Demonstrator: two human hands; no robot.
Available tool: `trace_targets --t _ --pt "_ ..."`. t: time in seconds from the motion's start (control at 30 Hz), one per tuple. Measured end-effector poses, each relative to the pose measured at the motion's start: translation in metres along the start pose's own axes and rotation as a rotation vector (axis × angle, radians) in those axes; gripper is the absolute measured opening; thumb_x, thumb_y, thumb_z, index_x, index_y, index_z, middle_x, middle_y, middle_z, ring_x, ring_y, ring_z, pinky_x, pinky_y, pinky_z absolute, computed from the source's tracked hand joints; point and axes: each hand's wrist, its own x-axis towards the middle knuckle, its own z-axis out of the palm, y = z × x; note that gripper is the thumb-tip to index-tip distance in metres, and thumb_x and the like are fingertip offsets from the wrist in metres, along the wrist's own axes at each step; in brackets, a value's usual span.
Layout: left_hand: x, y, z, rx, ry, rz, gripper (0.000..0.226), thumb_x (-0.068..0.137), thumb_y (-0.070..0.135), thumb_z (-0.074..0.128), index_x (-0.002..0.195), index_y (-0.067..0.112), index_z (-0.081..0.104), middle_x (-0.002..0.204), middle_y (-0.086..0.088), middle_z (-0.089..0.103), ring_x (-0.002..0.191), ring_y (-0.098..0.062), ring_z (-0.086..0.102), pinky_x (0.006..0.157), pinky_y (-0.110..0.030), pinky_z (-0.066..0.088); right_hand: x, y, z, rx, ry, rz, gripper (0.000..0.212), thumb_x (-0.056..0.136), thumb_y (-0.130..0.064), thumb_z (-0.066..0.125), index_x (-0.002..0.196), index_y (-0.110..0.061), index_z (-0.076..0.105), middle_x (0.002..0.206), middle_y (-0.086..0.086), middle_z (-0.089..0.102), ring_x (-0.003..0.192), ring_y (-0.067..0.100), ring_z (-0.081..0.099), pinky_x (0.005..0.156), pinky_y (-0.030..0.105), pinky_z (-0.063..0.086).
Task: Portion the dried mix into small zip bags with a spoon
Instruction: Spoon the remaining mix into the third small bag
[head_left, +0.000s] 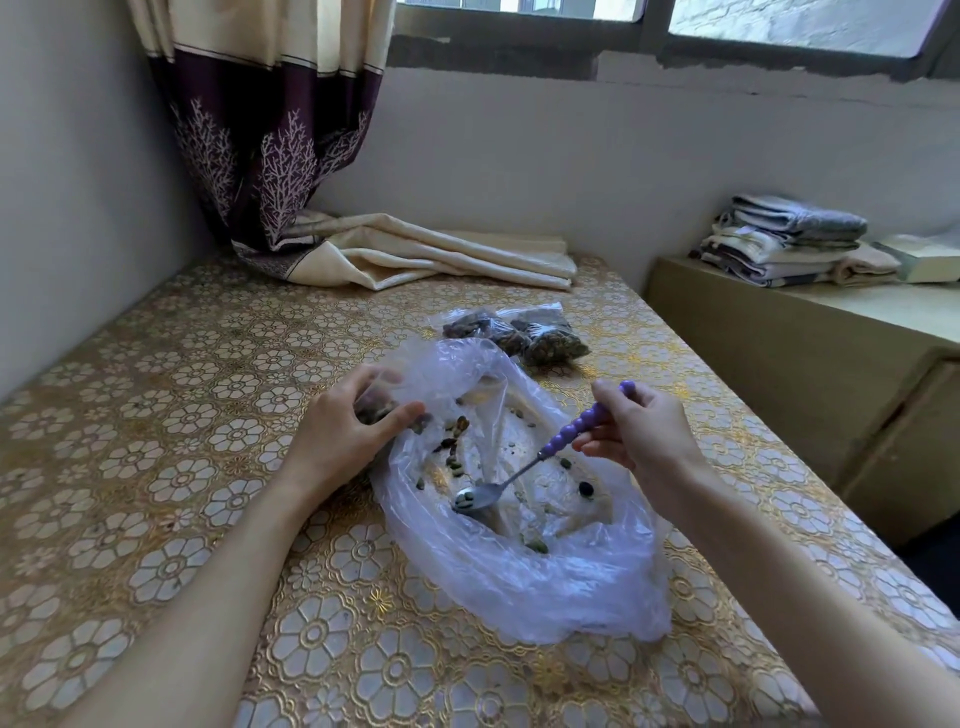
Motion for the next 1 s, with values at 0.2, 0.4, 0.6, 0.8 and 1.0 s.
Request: trace_targets --t 0.2,0.4,0.6,0.8,1.0 --pt "0.0 0.0 0.0 0.023 0.002 0.005 0.048 0.065 0.059 0.061 0.102 0.027 0.059 0.095 0.003 0.066 0.085 -0.012 0.063 0.075 -0.028 0.051 0.007 -0.001 0.013 0.098 -0.011 0.111 0.029 0.093 -0.008 0.055 0.07 0.008 0.058 0.058 0.019 0.067 0.055 0.024 0.069 0.051 0.021 0.056" --pt "0.0 0.0 -0.001 0.013 0.001 0.009 0.053 0.065 0.06 0.06 0.103 0.024 0.06 0.096 0.001 0.067 0.086 -0.016 0.064 0.077 -0.033 0.053 0.017 0.003 0.011 0.18 0.1 0.16 0.026 0.091 -0.01 0.059 0.077 0.012 0.061 0.061 0.021 0.067 0.057 0.025 0.07 0.048 0.02 0.055" --pt "0.001 0.0 -0.001 0.022 0.004 0.018 0.052 0.065 0.06 0.061 0.103 0.025 0.06 0.096 0.0 0.067 0.085 -0.016 0.064 0.077 -0.034 0.053 0.025 0.005 0.012 0.231 0.194 0.136 0.026 0.09 -0.01 0.061 0.072 0.008 0.06 0.055 0.016 0.066 0.052 0.022 0.069 0.057 0.025 0.059" --pt "0.0 0.001 0.0 0.023 0.013 0.021 0.046 0.066 0.059 0.061 0.099 0.028 0.058 0.09 0.005 0.065 0.082 -0.013 0.063 0.072 -0.029 0.051 0.03 0.007 0.016 0.271 0.211 0.104 0.025 0.09 -0.011 0.06 0.071 0.005 0.059 0.05 0.01 0.065 0.052 0.02 0.068 0.058 0.024 0.059" --pt "0.0 0.0 0.0 0.009 0.009 0.017 0.046 0.067 0.055 0.063 0.1 0.025 0.059 0.092 0.001 0.067 0.084 -0.015 0.064 0.075 -0.032 0.052 0.029 0.009 0.013 0.257 0.189 0.058 0.025 0.091 -0.01 0.058 0.07 0.004 0.058 0.051 0.01 0.065 0.051 0.019 0.067 0.058 0.023 0.058"
